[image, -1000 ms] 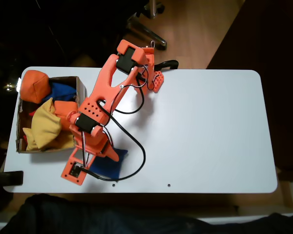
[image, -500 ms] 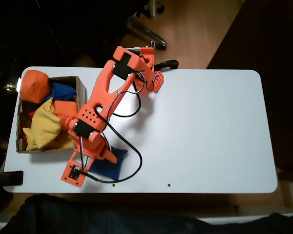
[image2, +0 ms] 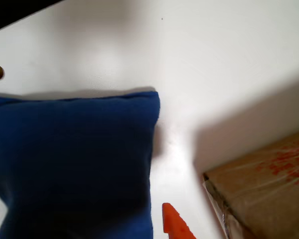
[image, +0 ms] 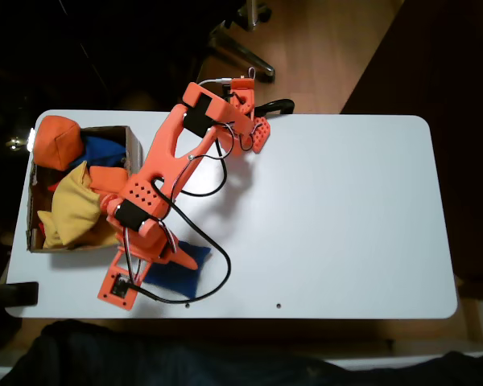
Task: Grasp a bag and put it in the box.
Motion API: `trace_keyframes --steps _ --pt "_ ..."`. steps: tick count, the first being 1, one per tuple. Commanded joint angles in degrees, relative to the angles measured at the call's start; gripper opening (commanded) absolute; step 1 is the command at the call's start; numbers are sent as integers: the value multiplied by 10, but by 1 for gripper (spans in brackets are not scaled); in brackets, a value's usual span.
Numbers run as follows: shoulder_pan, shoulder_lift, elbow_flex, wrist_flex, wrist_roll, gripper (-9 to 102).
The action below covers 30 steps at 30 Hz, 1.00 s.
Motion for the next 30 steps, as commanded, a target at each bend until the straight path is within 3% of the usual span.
trace_keyframes --steps 1,30 --pt "7 2 -30 4 -6 79" --pt "8 -43 -34 -20 -4 78"
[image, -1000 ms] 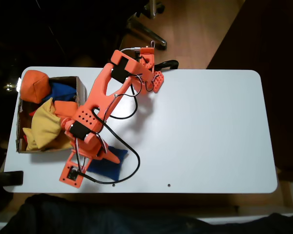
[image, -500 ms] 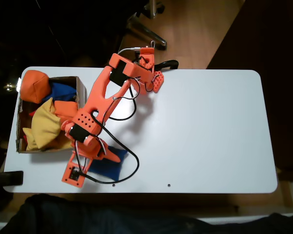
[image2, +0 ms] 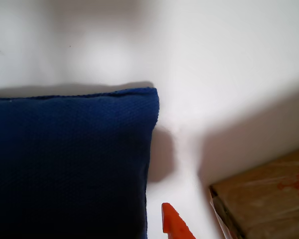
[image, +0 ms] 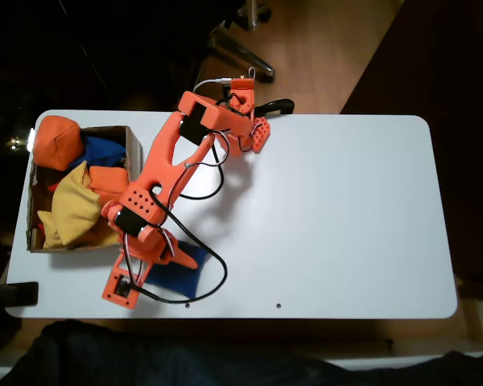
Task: Grasp a bag and put it in the box.
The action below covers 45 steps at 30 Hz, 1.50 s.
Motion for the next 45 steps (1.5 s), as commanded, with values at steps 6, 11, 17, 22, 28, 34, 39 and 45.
trace_keyframes --steps 6,11,17,22,28,34,39,45 --pt "1 2 -25 -8 18 78" --pt "1 1 -22 -7 18 78" --pt "1 3 -19 -8 16 78" --pt "1 3 -17 -8 18 78" --pt "0 6 -16 -7 18 78" --pt "0 8 -11 -8 18 78" --pt "-1 10 -10 -7 19 78" --pt "-3 11 -7 -6 19 78"
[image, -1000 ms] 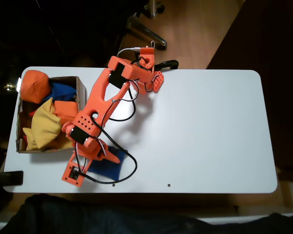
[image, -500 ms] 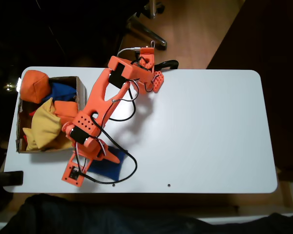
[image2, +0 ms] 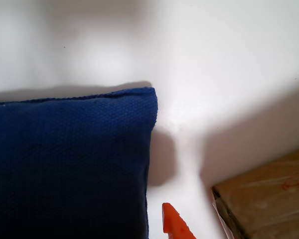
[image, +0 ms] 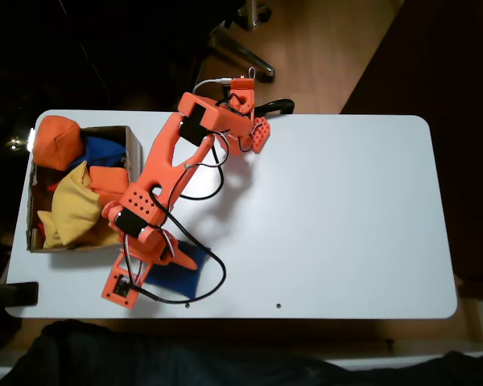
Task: Grasp a bag and put it in the box.
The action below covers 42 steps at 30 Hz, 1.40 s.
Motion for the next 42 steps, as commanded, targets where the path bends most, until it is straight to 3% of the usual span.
trace_keyframes --steps 1,38,42 --pt "-3 17 -6 -3 4 78" --pt "-14 38 36 -11 -6 78" --pt "-11 45 49 -16 -18 74"
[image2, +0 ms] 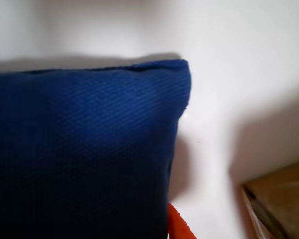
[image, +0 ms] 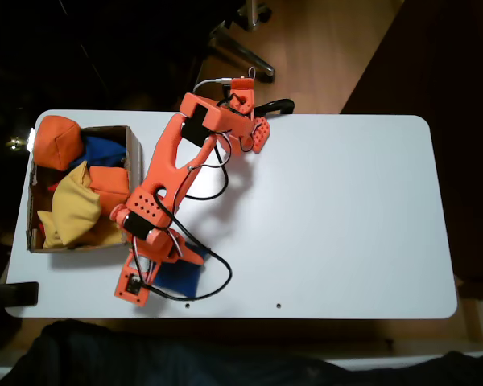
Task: Grasp a bag and put it in the box.
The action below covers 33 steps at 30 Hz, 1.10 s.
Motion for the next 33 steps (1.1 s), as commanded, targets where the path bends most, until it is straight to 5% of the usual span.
trace_keyframes --steps 1,33 --pt "5 41 4 -4 -9 73" --pt "4 54 27 -40 -3 39"
